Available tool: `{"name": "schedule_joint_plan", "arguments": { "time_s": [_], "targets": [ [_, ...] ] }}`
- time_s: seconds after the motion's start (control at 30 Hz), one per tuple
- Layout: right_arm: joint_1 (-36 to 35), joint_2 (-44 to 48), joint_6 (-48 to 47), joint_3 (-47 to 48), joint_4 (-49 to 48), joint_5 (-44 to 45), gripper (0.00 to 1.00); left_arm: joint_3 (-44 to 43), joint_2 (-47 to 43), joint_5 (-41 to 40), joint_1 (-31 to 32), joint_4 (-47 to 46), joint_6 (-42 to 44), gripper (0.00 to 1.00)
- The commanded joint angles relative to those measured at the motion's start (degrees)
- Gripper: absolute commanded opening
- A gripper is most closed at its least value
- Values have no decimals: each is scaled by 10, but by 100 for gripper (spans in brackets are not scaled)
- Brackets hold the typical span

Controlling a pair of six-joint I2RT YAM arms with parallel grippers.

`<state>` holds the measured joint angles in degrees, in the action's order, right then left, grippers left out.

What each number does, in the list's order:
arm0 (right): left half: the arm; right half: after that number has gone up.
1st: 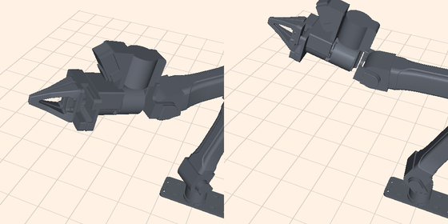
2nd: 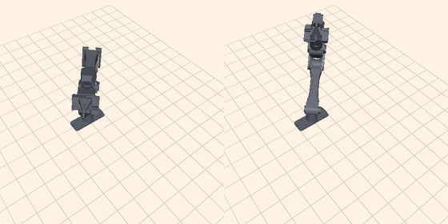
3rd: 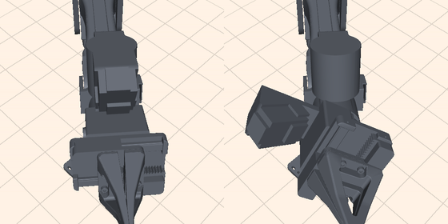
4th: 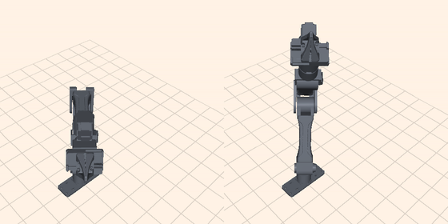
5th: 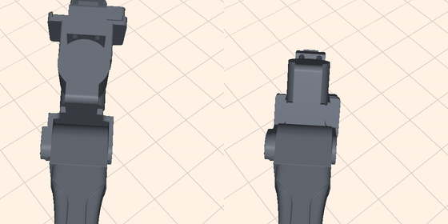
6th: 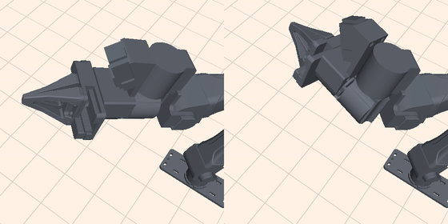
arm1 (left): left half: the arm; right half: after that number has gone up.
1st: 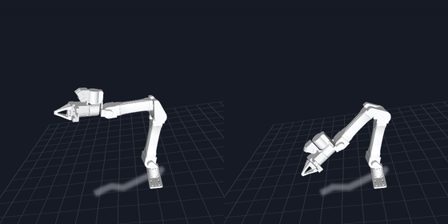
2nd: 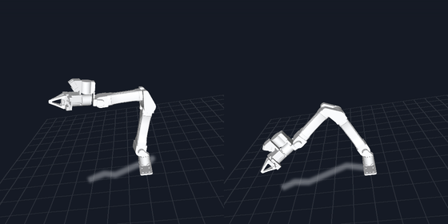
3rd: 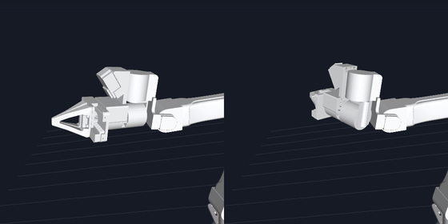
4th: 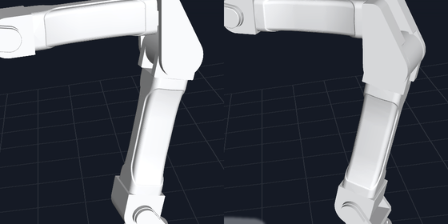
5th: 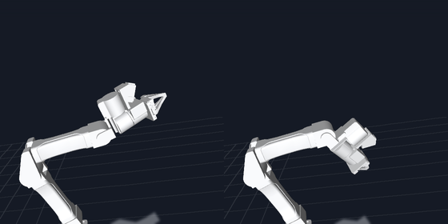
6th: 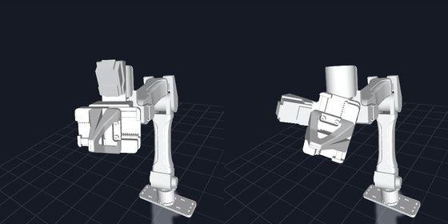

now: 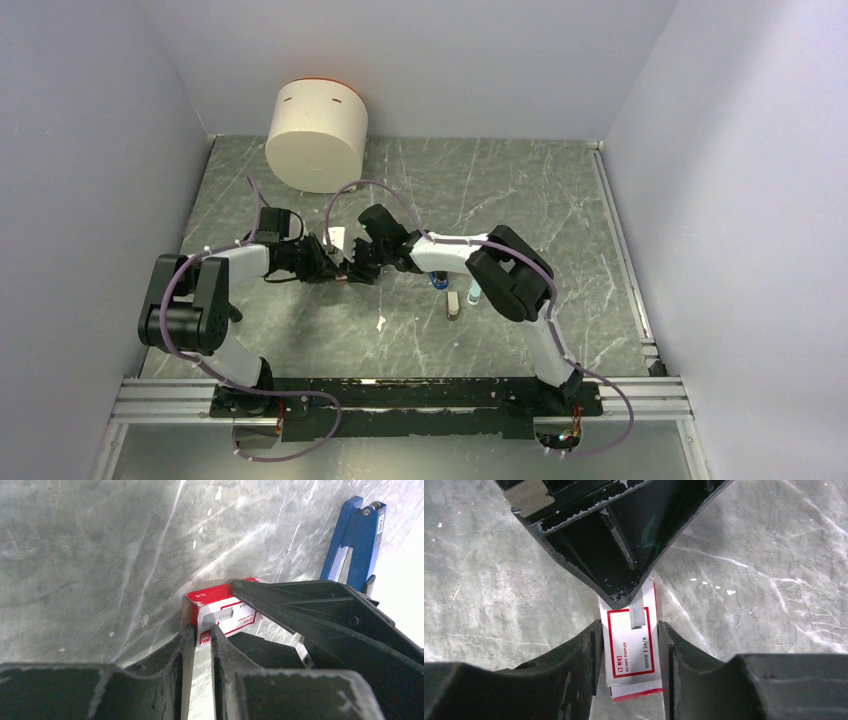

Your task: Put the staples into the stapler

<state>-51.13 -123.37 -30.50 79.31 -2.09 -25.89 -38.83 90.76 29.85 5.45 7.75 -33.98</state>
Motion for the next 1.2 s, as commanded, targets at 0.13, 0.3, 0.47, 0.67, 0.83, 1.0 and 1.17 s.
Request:
{"name": "schedule_joint_plan", "arguments": {
  "time_s": [0.13,0.3,0.47,0.67,0.83,1.0,1.17],
  "targets": [
    [1,-40,-14,1,72,-2,43,18,24,42,-9,-81,-37,25],
    [7,-23,47,12,69,16,58,25,27,55,-31,-88,-42,26],
    [27,66,138,-42,-24,9,77,17,19,59,-33,-71,-36,28],
    [57,135,291,-73,-70,53,79,0,14,61,-32,-40,-28,40],
    [58,149,417,-83,-46,127,75,-3,13,67,-33,-23,-23,41],
    [46,141,495,-84,-14,170,59,2,16,56,-34,-15,-19,32],
    [35,120,398,-85,-7,131,58,-8,21,59,-34,-9,-14,34]
  ]
}}
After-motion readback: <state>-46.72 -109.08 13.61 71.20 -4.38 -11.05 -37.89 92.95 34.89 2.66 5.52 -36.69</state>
